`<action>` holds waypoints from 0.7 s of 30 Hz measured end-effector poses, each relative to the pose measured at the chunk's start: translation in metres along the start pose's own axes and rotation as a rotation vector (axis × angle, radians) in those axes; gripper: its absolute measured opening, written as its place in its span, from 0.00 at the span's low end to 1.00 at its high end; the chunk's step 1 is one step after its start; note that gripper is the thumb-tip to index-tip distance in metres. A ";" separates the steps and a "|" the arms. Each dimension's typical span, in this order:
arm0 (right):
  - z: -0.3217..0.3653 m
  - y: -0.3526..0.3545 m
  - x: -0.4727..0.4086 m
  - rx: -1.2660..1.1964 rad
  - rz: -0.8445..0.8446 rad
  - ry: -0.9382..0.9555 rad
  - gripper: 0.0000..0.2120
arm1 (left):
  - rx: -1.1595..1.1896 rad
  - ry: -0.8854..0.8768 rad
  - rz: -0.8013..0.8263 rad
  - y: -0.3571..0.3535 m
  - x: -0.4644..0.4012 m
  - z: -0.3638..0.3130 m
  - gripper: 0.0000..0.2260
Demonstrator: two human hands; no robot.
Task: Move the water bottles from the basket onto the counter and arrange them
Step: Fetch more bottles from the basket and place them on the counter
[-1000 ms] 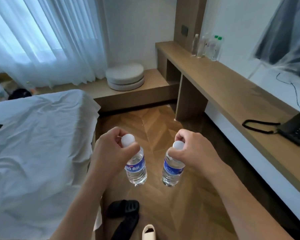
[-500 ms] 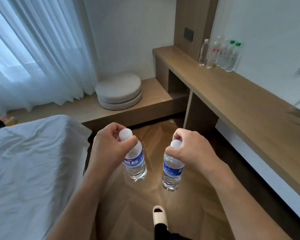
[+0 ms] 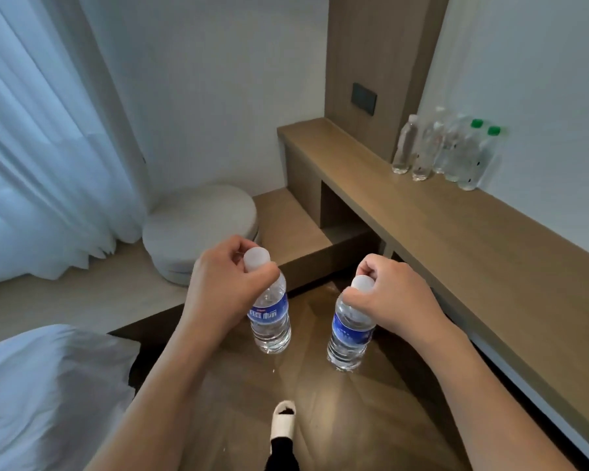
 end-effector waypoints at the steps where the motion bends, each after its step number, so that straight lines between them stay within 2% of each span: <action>1: -0.002 -0.002 -0.025 -0.004 -0.002 -0.024 0.13 | 0.010 -0.009 0.035 -0.009 -0.028 0.001 0.08; 5: -0.017 0.003 -0.115 -0.033 -0.018 -0.177 0.12 | 0.019 -0.064 0.180 -0.039 -0.145 -0.006 0.08; 9: -0.042 0.020 -0.189 -0.204 -0.106 -0.323 0.10 | -0.007 -0.155 0.264 -0.080 -0.246 -0.032 0.10; 14: -0.089 0.045 -0.272 -0.276 -0.253 -0.448 0.10 | -0.020 -0.192 0.366 -0.154 -0.353 -0.055 0.10; 17: -0.122 0.056 -0.328 -0.239 -0.266 -0.492 0.09 | -0.005 -0.209 0.390 -0.201 -0.412 -0.067 0.08; 21: -0.171 0.078 -0.389 -0.190 -0.284 -0.588 0.10 | -0.018 -0.231 0.500 -0.265 -0.472 -0.095 0.09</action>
Point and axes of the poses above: each hand's wrist, its own x-axis away from the middle knuckle, its own y-axis out of the back of the hand, z = x × y, the point moved 6 cm from there along -x, towards the middle knuckle, and after that the axes turned 3 degrees about y, right-handed, at the moved point
